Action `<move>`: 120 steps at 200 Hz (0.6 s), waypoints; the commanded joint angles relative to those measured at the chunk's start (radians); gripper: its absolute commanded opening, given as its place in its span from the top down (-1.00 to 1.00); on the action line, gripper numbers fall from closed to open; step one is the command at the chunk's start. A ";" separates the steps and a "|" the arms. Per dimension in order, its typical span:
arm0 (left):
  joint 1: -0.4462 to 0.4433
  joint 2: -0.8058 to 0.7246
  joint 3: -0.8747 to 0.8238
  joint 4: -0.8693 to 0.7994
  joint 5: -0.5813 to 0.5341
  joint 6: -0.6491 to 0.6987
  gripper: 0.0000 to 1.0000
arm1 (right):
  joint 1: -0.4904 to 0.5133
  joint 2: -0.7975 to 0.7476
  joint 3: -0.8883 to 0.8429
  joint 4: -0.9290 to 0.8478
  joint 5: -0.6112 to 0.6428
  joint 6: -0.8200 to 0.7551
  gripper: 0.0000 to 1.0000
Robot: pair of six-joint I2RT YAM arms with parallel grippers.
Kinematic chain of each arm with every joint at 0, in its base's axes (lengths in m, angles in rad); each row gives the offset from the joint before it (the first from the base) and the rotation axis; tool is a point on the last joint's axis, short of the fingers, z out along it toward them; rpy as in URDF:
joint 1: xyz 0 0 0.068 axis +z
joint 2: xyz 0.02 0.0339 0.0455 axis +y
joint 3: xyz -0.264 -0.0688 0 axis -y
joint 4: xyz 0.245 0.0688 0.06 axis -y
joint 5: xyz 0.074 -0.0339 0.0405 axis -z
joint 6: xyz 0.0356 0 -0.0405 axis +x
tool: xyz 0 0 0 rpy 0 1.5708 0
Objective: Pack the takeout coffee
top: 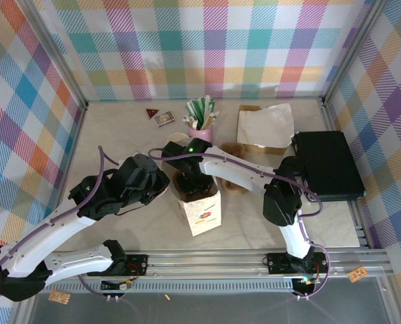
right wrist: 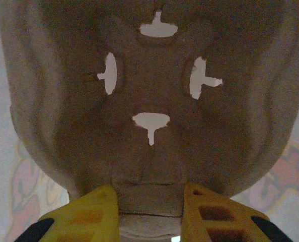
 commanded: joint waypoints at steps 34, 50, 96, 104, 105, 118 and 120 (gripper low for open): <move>-0.012 0.008 0.009 -0.028 -0.044 0.016 1.00 | -0.007 0.019 -0.059 0.022 -0.031 -0.013 0.62; -0.013 0.014 0.013 -0.028 -0.044 0.022 1.00 | -0.007 0.025 -0.068 0.032 -0.034 -0.016 0.62; -0.016 0.031 0.038 -0.048 -0.052 0.030 1.00 | -0.013 0.037 -0.101 0.061 -0.045 -0.023 0.62; -0.015 0.029 0.040 -0.053 -0.055 0.030 1.00 | -0.016 0.039 -0.105 0.063 -0.047 -0.022 0.62; -0.015 0.030 0.041 -0.053 -0.055 0.030 1.00 | -0.016 0.038 -0.106 0.064 -0.048 -0.022 0.62; -0.016 0.027 0.048 -0.068 -0.058 0.031 1.00 | -0.016 0.042 -0.114 0.071 -0.048 -0.025 0.61; -0.015 0.027 0.049 -0.069 -0.061 0.030 1.00 | -0.017 0.042 -0.115 0.072 -0.048 -0.025 0.62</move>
